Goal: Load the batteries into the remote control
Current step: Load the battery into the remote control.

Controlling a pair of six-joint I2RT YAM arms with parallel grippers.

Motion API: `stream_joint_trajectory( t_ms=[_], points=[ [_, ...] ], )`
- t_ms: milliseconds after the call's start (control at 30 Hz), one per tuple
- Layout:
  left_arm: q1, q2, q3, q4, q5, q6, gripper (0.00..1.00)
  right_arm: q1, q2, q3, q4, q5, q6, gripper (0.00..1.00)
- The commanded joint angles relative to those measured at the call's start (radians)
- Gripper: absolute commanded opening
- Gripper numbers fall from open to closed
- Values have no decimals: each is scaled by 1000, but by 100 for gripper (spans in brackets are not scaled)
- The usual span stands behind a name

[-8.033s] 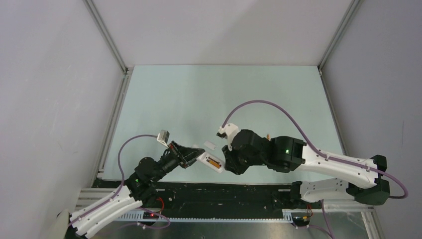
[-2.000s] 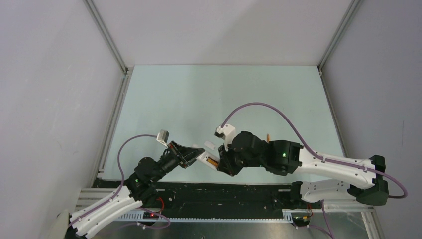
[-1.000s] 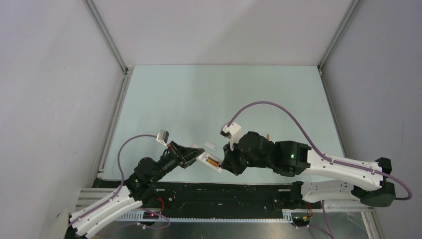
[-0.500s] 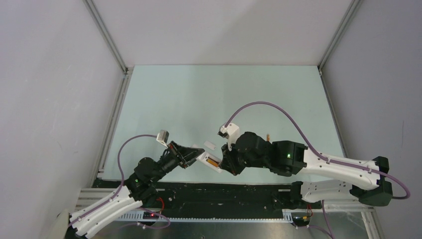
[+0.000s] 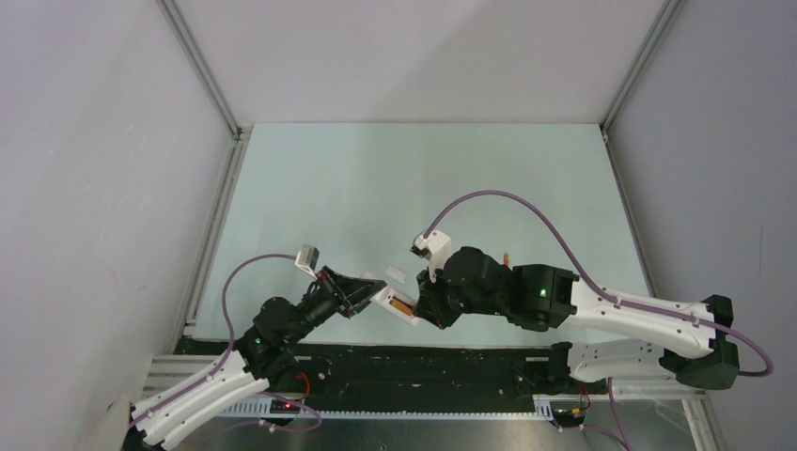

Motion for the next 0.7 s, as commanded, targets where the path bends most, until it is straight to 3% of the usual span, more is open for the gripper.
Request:
stream_joint_trajectory(
  t_ms=[0,667],
  points=[
    [0,-10,30,47,1,1,0,-6,5,3,38,-6,0,8],
    [1,-7,37,47,2,3,0,-11,13,3,51,-7,-3,8]
  ],
)
